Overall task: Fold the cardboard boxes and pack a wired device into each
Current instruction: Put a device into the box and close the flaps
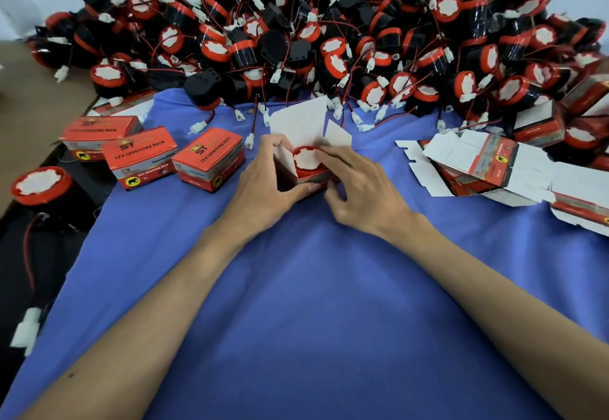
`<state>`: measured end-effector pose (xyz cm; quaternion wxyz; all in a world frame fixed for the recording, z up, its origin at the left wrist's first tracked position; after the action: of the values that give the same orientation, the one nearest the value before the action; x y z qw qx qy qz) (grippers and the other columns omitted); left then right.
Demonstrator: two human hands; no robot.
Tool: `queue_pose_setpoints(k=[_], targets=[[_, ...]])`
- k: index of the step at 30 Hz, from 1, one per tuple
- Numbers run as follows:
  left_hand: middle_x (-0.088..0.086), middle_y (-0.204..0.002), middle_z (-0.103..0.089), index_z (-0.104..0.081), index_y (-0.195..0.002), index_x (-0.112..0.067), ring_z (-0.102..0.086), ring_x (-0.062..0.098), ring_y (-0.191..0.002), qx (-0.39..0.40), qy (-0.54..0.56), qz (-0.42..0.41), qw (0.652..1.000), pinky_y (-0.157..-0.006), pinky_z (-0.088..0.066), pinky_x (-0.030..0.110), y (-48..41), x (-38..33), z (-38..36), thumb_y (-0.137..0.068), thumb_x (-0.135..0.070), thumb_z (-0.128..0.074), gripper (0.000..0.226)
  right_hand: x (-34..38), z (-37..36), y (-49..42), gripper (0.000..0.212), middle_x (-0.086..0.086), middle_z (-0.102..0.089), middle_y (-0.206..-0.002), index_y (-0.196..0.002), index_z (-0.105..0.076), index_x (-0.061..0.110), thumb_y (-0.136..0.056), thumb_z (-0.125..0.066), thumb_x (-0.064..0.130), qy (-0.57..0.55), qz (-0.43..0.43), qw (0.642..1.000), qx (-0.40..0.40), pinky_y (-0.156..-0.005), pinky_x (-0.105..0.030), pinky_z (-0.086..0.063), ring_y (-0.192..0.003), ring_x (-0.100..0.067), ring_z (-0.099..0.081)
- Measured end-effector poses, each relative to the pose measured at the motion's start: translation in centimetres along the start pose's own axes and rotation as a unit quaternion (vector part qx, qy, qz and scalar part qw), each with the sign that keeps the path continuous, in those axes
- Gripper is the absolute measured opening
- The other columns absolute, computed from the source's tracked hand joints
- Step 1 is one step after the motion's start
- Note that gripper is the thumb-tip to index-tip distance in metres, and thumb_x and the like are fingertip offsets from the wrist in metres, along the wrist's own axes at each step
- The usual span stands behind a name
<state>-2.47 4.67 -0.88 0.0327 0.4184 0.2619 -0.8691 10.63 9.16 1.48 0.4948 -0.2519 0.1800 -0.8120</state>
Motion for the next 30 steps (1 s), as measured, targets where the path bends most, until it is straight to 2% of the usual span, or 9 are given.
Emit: queue_pose_setpoints(k=[2, 5, 7, 11, 15, 18, 22, 27, 30], targets=[[-0.019, -0.104, -0.056, -0.028, -0.108, -0.05, -0.061, 0.016, -0.098, 0.004, 0.016, 0.012, 1.0, -0.084, -0.052, 0.045, 0.1, 0.2, 0.1, -0.064, -0.052, -0.077, 0.066, 0.4, -0.3, 0.4, 0.052, -0.02, -0.057, -0.13, -0.123, -0.059, -0.007, -0.071, -0.057, -0.007, -0.022, 0.023, 0.999, 0.012, -0.094, -0.033, -0.046, -0.118, -0.031, -0.058], [-0.016, -0.112, -0.055, -0.029, -0.118, -0.048, -0.061, 0.014, -0.104, 0.014, 0.032, 0.019, 0.999, -0.089, -0.052, 0.044, 0.0, 0.4, 0.2, -0.065, -0.045, -0.079, 0.072, 0.4, -0.4, 0.6, 0.059, -0.022, -0.05, -0.138, -0.127, -0.054, -0.009, -0.069, -0.056, -0.012, -0.035, 0.023, 0.998, 0.041, -0.103, -0.042, -0.044, -0.127, -0.034, -0.05], [-0.016, -0.113, -0.056, -0.032, -0.121, -0.045, -0.061, 0.012, -0.105, 0.017, 0.042, 0.022, 0.999, -0.091, -0.052, 0.042, -0.2, 0.3, 0.2, -0.065, -0.041, -0.08, 0.074, 0.7, -0.6, 0.1, 0.058, -0.019, -0.048, -0.14, -0.127, -0.054, -0.009, -0.069, -0.055, -0.009, 0.007, 0.02, 0.998, 0.054, -0.104, -0.044, -0.042, -0.132, -0.032, -0.046], [-0.006, -0.114, -0.058, -0.032, -0.114, -0.047, -0.062, 0.013, -0.104, 0.008, 0.068, 0.022, 0.997, -0.091, -0.052, 0.043, -0.1, 0.3, 0.2, -0.067, -0.035, -0.085, 0.072, 1.2, -0.8, -0.2, 0.045, -0.012, -0.058, -0.128, -0.118, -0.061, -0.003, -0.074, -0.054, 0.005, 0.153, -0.001, 0.987, 0.041, -0.093, -0.038, -0.043, -0.117, -0.029, -0.057], [-0.007, -0.111, -0.059, -0.031, -0.113, -0.048, -0.062, 0.012, -0.1, 0.007, 0.075, 0.025, 0.997, -0.088, -0.052, 0.043, 0.0, 0.4, 0.3, -0.066, -0.039, -0.084, 0.071, 1.2, -0.1, 0.7, 0.051, -0.014, -0.06, -0.121, -0.124, -0.06, 0.001, -0.072, -0.059, 0.003, 0.128, 0.003, 0.992, 0.0, -0.094, -0.044, -0.041, -0.103, -0.03, -0.061], [-0.012, -0.107, -0.058, -0.032, -0.117, -0.042, -0.061, 0.006, -0.097, 0.006, 0.07, 0.027, 0.997, -0.086, -0.051, 0.036, -0.2, 0.2, 0.3, -0.067, -0.039, -0.087, 0.074, 2.0, 0.9, 0.5, 0.039, -0.01, -0.068, -0.104, -0.103, -0.07, 0.002, -0.068, -0.053, -0.001, 0.093, 0.062, 0.992, -0.052, -0.091, -0.041, -0.045, -0.091, -0.03, -0.064], [0.0, -0.118, -0.057, -0.031, -0.123, -0.037, -0.06, 0.015, -0.106, 0.012, 0.072, 0.028, 0.997, -0.091, -0.051, 0.042, 0.0, 0.4, 0.2, -0.07, -0.035, -0.086, 0.077, 1.9, 0.9, 0.1, 0.032, -0.009, -0.07, -0.087, -0.089, -0.072, 0.003, -0.07, -0.046, 0.006, 0.068, 0.053, 0.995, -0.052, -0.087, -0.034, -0.044, -0.076, -0.032, -0.064], [0.003, -0.127, -0.053, -0.033, -0.131, -0.028, -0.058, 0.017, -0.113, 0.027, 0.088, 0.027, 0.995, -0.098, -0.048, 0.042, -0.1, 0.4, 0.2, -0.072, -0.024, -0.085, 0.079, 1.8, 0.9, 0.4, 0.038, -0.011, -0.065, -0.087, -0.098, -0.069, 0.001, -0.07, -0.044, 0.002, 0.043, 0.041, 0.997, -0.05, -0.074, -0.039, -0.046, -0.078, -0.034, -0.06], [0.003, -0.121, -0.056, -0.034, -0.12, -0.033, -0.059, 0.012, -0.11, 0.031, 0.089, 0.007, 0.996, -0.098, -0.048, 0.035, 0.0, 0.2, 0.4, -0.073, -0.015, -0.085, 0.072, 1.6, 1.5, 0.5, 0.035, -0.014, -0.065, -0.095, -0.101, -0.067, -0.001, -0.07, -0.052, -0.002, 0.055, 0.01, 0.995, -0.088, -0.075, -0.04, -0.046, -0.084, -0.034, -0.062]])
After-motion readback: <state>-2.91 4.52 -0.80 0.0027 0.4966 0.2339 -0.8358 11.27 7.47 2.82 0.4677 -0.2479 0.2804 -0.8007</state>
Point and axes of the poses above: each hand's wrist, its own y-axis away from the middle knuckle, its own z-axis out of the back of the hand, x = y × z, the point moved 7 cm from there along -y, towards the middle knuckle
